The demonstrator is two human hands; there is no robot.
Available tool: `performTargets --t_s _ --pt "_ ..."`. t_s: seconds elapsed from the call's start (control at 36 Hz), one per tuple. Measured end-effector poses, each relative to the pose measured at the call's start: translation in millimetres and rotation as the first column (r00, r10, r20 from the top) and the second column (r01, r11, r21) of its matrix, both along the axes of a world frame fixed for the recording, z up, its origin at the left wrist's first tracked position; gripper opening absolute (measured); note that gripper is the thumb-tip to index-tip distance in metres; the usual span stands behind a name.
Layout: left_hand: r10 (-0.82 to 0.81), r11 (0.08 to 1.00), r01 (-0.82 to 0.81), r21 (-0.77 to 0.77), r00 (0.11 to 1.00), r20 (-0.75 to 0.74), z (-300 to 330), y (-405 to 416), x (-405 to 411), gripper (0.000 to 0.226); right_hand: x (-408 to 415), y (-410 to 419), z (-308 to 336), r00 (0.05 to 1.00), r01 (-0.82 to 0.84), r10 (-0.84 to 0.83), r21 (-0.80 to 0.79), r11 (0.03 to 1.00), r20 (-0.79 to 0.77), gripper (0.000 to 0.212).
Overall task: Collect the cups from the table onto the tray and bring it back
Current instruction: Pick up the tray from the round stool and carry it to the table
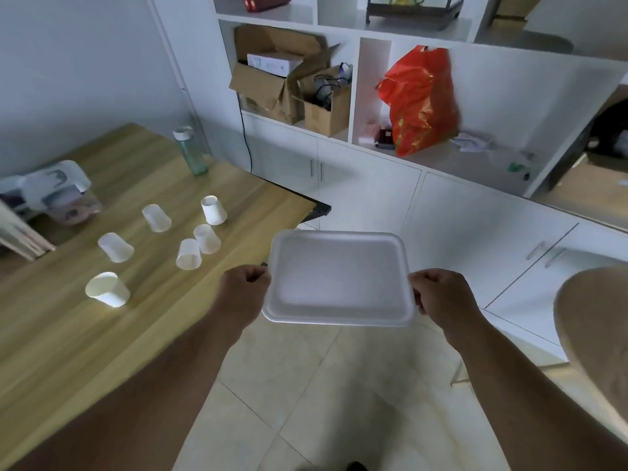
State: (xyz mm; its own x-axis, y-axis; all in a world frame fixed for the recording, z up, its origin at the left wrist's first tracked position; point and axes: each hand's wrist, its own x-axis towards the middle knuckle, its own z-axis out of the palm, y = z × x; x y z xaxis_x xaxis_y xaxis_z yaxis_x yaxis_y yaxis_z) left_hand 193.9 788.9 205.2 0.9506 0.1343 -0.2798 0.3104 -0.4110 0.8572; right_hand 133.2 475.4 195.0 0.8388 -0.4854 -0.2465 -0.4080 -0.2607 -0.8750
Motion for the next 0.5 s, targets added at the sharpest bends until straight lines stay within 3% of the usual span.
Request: performTargets --t_s 0.5 --pt "-0.005 0.999 0.003 -0.049 0.999 -0.051 -14 122 91 0.02 92 124 4 0.998 -0.018 0.016 -0.03 0.999 -0.068 0.026"
